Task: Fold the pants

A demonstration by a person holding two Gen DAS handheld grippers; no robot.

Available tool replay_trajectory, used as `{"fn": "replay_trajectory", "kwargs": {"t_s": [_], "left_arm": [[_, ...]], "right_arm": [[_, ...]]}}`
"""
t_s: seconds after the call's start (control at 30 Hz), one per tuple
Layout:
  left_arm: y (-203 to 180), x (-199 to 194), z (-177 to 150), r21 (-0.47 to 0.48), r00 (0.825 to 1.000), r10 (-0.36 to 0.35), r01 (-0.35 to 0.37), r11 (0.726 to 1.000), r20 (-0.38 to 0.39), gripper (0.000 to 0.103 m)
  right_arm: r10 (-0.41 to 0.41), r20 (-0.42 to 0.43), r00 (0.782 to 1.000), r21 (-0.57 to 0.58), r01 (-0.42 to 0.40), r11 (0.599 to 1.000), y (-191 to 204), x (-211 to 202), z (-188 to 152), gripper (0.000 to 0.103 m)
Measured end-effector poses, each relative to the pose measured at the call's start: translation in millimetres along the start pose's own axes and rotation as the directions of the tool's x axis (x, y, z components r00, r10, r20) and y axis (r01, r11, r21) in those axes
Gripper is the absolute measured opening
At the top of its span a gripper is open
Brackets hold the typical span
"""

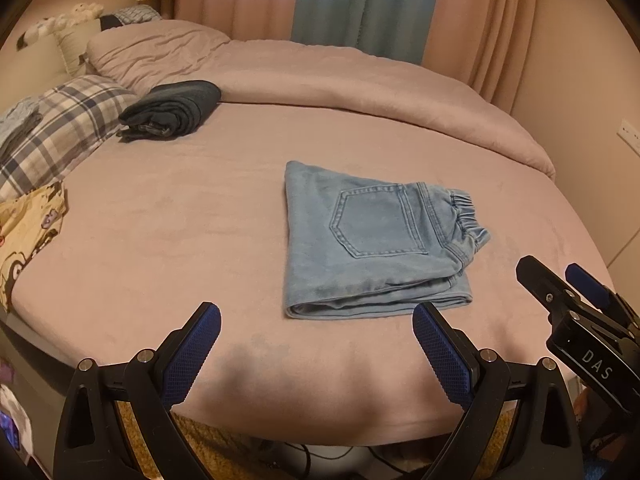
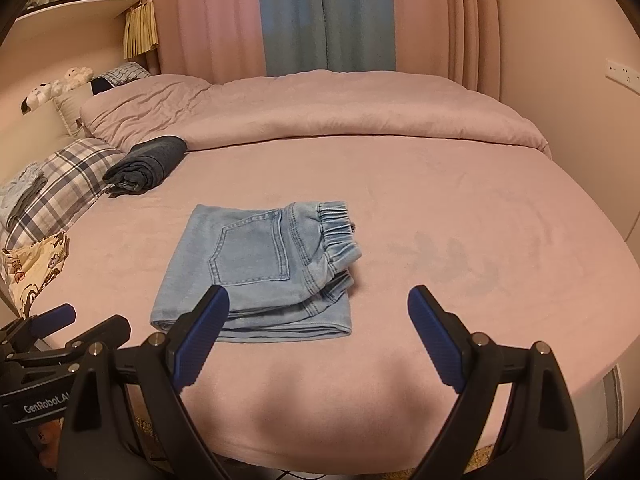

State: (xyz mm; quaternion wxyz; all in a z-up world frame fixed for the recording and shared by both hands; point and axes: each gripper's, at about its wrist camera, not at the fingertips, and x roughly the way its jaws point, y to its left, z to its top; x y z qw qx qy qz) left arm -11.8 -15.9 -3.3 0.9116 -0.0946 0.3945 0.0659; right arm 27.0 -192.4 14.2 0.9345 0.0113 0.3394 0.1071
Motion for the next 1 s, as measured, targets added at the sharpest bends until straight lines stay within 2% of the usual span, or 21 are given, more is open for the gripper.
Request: {"fn": "replay_trajectory", "kwargs": {"t_s": [1.0], "left_arm": [[-7,-10,1,0.014,1.000,-0.003,0.002,1.000,0.031,0.096]], "right_arm": [[-0.001,-0.006,1.000,-0.003,0.001,1.000,-6,1,-1,0.092]]}}
